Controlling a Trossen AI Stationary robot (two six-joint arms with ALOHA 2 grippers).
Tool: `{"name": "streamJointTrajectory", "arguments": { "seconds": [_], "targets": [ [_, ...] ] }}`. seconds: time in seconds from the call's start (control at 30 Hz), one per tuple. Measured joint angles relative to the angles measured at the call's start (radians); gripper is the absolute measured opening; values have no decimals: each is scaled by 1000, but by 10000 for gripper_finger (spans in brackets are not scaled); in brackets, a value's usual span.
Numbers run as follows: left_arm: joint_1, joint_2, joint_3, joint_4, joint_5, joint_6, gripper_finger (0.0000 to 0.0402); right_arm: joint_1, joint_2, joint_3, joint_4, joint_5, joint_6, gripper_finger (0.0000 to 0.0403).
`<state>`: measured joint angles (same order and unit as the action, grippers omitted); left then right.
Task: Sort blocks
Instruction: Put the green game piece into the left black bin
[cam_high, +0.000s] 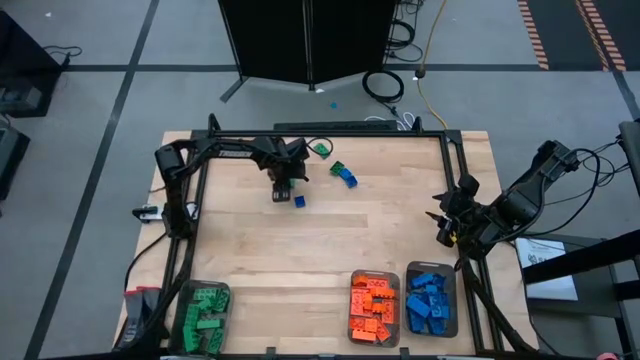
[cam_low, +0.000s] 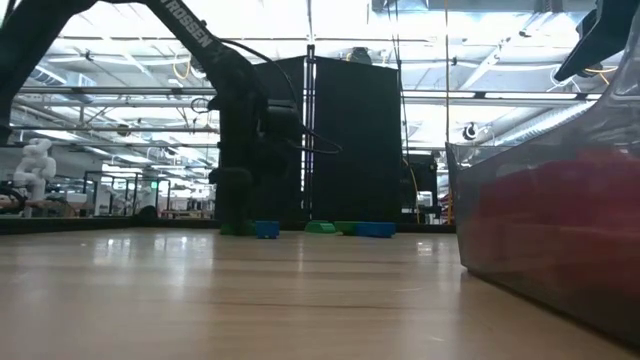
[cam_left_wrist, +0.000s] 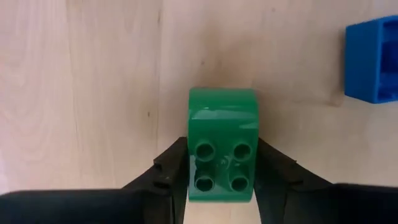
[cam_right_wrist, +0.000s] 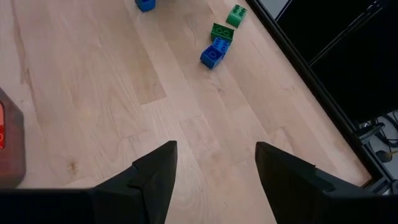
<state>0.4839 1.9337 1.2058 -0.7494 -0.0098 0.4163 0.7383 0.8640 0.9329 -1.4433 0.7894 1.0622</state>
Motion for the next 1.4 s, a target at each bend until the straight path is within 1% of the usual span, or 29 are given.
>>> {"name": "streamJointTrajectory", "arguments": {
  "seconds": [0.1,0.23,0.4,0.47,0.57,0.7,0.8,0.93,1.0,1.1,1.17,1.3,1.4],
  "targets": [
    [-4,2,35,-27,-16,-60,122,0,0,0,0,0,0,212],
    [-15,-7,115,-111,-26,-107,122,0,0,0,0,0,0,212],
    [-53,-104,189,-220,-28,-172,122,0,0,0,-1,2,-1,212],
    [-77,-159,209,-277,-28,-257,122,0,0,0,-1,12,-2,212],
    [-135,-273,216,-377,-27,-423,122,0,0,0,-1,25,-2,212],
    [-273,-427,203,-485,-29,-648,122,0,0,0,-2,26,-9,212],
    [-405,-537,191,-545,-59,-862,122,0,0,0,-3,27,-9,212],
    [-612,-632,189,-607,-110,-1163,122,0,0,0,-2,27,-11,212],
    [-722,-661,189,-622,-136,-1288,122,0,0,0,-2,27,-11,212],
    [-869,-664,189,-647,-167,-1440,122,0,0,0,-2,27,-13,212],
    [-950,-653,189,-653,-165,-1515,122,0,0,0,-2,27,-22,212],
    [-1085,-605,189,-621,-107,-1607,122,0,0,0,-2,27,-27,212],
    [-1168,-560,189,-603,-92,-1653,122,0,0,0,-2,27,-27,212]
  ]
}}
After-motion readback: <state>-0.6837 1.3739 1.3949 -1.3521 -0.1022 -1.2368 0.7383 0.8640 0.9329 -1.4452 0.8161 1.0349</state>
